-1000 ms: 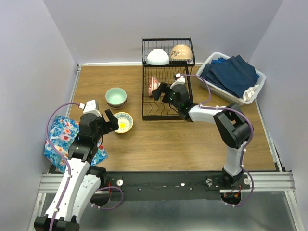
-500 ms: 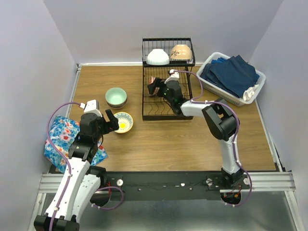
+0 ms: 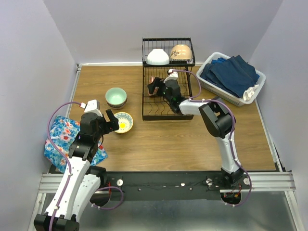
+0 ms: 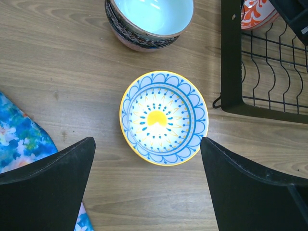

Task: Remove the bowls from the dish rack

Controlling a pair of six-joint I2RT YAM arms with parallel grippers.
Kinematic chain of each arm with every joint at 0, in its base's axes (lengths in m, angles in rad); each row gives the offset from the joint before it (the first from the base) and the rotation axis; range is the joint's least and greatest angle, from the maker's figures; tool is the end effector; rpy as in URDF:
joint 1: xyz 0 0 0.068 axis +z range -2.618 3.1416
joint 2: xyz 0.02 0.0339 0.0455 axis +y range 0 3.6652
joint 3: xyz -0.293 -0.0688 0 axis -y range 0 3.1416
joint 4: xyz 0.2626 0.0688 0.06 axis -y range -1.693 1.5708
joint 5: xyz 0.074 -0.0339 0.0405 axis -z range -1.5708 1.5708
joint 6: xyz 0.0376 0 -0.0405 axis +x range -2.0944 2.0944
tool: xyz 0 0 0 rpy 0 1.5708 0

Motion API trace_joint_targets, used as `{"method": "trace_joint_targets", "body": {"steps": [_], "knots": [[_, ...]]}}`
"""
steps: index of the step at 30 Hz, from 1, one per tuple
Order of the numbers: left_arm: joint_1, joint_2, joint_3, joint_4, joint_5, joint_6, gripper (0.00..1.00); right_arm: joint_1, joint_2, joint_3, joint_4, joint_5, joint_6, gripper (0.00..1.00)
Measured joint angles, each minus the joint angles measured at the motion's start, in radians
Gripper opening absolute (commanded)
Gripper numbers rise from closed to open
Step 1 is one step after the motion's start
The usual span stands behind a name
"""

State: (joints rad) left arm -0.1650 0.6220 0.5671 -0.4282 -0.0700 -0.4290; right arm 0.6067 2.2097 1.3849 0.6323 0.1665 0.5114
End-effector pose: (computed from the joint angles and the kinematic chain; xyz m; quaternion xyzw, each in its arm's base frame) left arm 0.1446 -0.0214 0.2779 -0.1305 0.8454 -0.1227 0.5032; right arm 0.4357 0.2948 0.1753 0.0162 0.7708 0.2817 0.5712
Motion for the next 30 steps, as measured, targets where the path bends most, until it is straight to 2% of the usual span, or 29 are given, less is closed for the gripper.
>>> {"method": "trace_joint_targets", "body": {"steps": [4,5,7,8,14,17,30], "knots": [[0.0,0.001,0.0,0.0,0.0,0.0,0.99,0.0,0.013,0.013,-0.005,-0.022,-0.01,0.84],[0.0,0.001,0.0,0.0,0.0,0.0,0.99,0.0,0.013,0.015,-0.007,-0.027,-0.013,0.77],[0.0,0.001,0.0,0.0,0.0,0.0,0.99,0.0,0.014,0.018,-0.007,-0.041,-0.022,0.69],[0.0,0.001,0.0,0.0,0.0,0.0,0.99,0.0,0.014,0.019,-0.007,-0.044,-0.024,0.61],[0.0,-0.002,-0.001,0.0,0.0,0.0,0.99,-0.002,0.01,0.018,-0.009,-0.056,-0.055,0.36],[0.0,-0.007,-0.001,0.001,0.0,0.0,0.99,-0.002,0.003,0.016,-0.016,-0.055,-0.078,0.32],[0.0,-0.026,-0.003,0.01,0.0,0.0,0.99,0.008,-0.127,-0.066,-0.105,0.048,-0.175,0.29]]}}
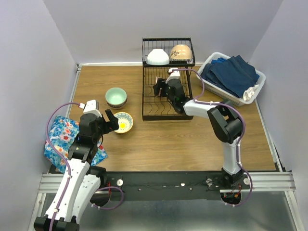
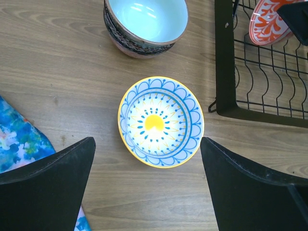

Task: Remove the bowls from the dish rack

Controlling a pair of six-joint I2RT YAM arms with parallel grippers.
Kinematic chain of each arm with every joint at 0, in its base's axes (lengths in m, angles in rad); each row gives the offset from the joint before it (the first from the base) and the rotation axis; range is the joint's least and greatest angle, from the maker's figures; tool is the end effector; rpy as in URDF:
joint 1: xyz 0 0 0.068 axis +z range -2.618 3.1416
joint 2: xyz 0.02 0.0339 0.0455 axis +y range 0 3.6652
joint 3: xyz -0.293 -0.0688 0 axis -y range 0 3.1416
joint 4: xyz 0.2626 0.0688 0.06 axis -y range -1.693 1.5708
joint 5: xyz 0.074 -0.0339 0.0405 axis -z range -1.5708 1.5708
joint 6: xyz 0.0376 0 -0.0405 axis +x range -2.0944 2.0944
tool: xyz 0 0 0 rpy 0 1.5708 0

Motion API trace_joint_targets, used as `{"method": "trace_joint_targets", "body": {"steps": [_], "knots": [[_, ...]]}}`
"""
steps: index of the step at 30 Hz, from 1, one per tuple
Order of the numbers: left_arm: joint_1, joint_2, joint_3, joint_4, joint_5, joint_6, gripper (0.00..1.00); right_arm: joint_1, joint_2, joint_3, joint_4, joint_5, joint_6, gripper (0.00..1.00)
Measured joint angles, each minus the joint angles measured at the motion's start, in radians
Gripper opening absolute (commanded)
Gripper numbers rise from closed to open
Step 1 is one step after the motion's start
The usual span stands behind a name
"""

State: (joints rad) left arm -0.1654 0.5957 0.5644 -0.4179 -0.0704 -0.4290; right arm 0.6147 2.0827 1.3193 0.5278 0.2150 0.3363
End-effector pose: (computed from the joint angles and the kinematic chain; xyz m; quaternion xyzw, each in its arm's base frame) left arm 0.1408 -0.0208 0.2812 -0.1298 0.8365 -0.1272 0.5170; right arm 0.4151 0.2832 0.2049 -0.0426 0.7824 0.2069 0.5858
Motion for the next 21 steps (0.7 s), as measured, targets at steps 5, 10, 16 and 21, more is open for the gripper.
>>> {"method": "trace_joint_targets", "body": {"steps": [5,10,16,21], "knots": [[0.0,-0.004,0.0,0.006,0.0,0.0,0.99,0.006,-0.097,-0.105,-0.018,0.037,0.007,0.29],[0.0,0.005,0.0,0.019,0.003,-0.001,0.99,0.006,-0.206,-0.198,-0.055,0.034,0.058,0.29],[0.0,0.055,0.0,0.067,0.055,-0.037,0.99,0.006,-0.369,-0.299,-0.062,-0.03,0.132,0.29],[-0.002,0.135,0.002,0.132,0.13,-0.098,0.99,0.006,-0.5,-0.381,-0.042,-0.178,0.234,0.29]]}}
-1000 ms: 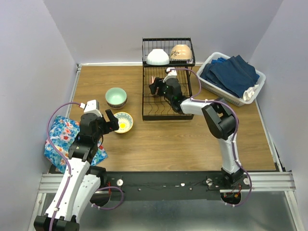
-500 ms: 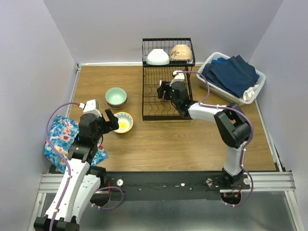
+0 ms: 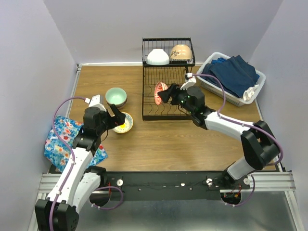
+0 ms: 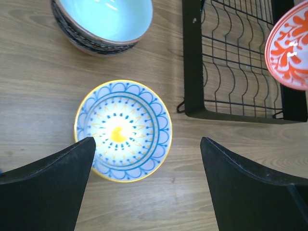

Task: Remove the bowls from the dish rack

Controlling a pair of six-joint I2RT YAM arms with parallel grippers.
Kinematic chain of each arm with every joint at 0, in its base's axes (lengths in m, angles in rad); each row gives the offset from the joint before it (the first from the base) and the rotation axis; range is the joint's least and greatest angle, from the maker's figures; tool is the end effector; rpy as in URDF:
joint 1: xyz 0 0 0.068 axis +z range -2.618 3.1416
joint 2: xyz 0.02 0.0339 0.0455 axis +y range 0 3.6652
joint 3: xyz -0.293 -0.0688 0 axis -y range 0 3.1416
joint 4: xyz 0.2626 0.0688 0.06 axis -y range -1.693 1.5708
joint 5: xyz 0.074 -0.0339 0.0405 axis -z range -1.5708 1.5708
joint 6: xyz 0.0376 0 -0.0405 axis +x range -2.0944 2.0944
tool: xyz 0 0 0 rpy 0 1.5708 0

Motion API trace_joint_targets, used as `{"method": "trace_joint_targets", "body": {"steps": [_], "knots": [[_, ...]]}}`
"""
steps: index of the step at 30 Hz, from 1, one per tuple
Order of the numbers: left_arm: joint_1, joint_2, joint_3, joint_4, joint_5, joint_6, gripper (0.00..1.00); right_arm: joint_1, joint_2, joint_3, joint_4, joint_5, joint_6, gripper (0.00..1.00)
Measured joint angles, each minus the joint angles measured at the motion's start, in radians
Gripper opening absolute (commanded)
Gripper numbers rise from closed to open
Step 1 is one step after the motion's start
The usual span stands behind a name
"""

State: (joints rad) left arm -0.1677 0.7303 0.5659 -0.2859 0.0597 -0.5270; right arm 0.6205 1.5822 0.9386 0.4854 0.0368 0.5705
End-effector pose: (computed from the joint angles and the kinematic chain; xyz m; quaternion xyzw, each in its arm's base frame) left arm 0.1682 -0.0308 0.2766 -0.1357 0.8360 -0.2046 0.4908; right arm 0.3096 0.2196 0.2793 -0.0071 0.7607 0.3524 0.5451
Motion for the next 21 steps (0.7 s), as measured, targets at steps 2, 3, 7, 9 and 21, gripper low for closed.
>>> {"method": "trace_joint_targets", "body": {"steps": [2,3,7,9,21], "knots": [[-0.006,0.043,0.006,0.029,0.026,-0.029,0.99,0.0,-0.029,-0.032,0.018,-0.048,0.042,0.29],[-0.008,0.053,0.01,0.038,0.035,-0.041,0.99,0.0,-0.037,-0.049,0.035,-0.075,0.065,0.29],[-0.029,0.114,0.034,0.119,0.07,-0.099,0.98,0.0,-0.06,-0.129,0.107,-0.193,0.171,0.29],[-0.041,0.137,0.045,0.15,0.077,-0.117,0.98,0.0,-0.06,-0.152,0.135,-0.243,0.214,0.29],[-0.217,0.306,0.079,0.324,0.087,-0.233,0.91,0.006,-0.087,-0.19,0.3,-0.426,0.341,0.29]]}}
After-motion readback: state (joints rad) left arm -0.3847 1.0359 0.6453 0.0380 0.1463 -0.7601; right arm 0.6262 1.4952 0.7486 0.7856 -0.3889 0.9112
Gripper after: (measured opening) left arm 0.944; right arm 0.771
